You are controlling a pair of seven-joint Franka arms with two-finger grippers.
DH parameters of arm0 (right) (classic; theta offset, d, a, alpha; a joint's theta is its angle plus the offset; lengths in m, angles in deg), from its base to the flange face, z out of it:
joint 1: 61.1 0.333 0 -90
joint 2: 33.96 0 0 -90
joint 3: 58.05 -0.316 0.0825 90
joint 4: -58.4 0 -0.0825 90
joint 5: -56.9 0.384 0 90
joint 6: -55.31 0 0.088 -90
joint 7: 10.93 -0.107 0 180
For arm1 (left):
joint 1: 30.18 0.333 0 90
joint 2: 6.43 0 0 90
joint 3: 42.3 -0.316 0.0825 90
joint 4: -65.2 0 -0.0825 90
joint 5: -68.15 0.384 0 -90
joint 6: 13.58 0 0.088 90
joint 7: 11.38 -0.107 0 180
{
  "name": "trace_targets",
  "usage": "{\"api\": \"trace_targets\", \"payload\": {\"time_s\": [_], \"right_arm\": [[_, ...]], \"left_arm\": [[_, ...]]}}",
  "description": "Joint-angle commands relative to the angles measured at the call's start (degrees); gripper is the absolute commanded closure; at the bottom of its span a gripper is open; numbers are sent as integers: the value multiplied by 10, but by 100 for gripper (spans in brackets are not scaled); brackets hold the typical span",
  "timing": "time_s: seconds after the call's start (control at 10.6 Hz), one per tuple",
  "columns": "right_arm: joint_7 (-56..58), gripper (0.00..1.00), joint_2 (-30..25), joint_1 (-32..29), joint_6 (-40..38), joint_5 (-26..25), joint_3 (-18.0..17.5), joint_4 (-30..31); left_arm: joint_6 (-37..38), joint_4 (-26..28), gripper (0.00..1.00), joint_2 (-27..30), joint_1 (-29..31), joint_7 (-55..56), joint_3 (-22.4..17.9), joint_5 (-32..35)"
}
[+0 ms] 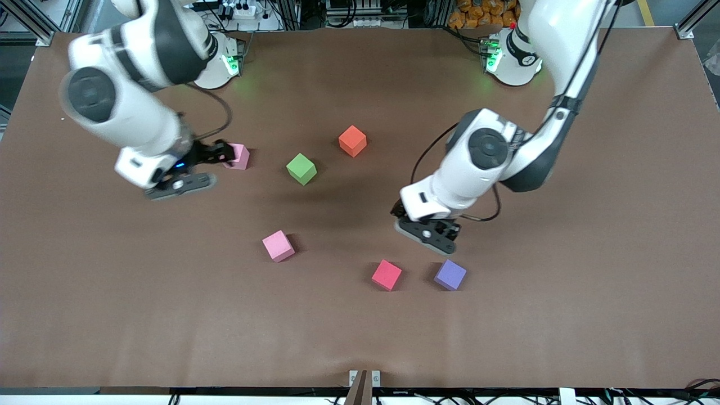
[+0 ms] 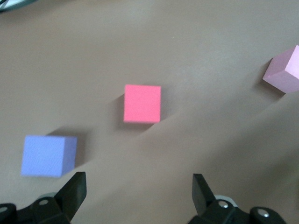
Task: Arrange blocks into number 1
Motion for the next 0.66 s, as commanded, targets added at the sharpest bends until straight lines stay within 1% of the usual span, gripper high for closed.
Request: {"api": "trace_targets", "payload": {"time_s": [0.0,0.19,0.28,0.38,0.47,0.57], "right_arm": [[-130,0,-61,-2,46,7,-61,99],[-266,0,-73,14,86,8,-102,144],[-334,0,-73,27,115,8,-120,164],[-411,0,-71,37,146,8,-137,181],[-483,0,-68,59,176,8,-144,198],[-547,0,-61,88,212,8,-144,214]], "left_arm": [[-52,-16,0,-41,-43,-8,-36,29],[-67,-20,0,-63,-51,-85,-44,48],[-72,-26,0,-72,-49,-107,-46,47],[-75,-48,0,-86,-51,-105,-60,41],[-75,-77,0,-107,-54,-93,-61,36],[-77,-93,0,-120,-54,-85,-62,32]]}}
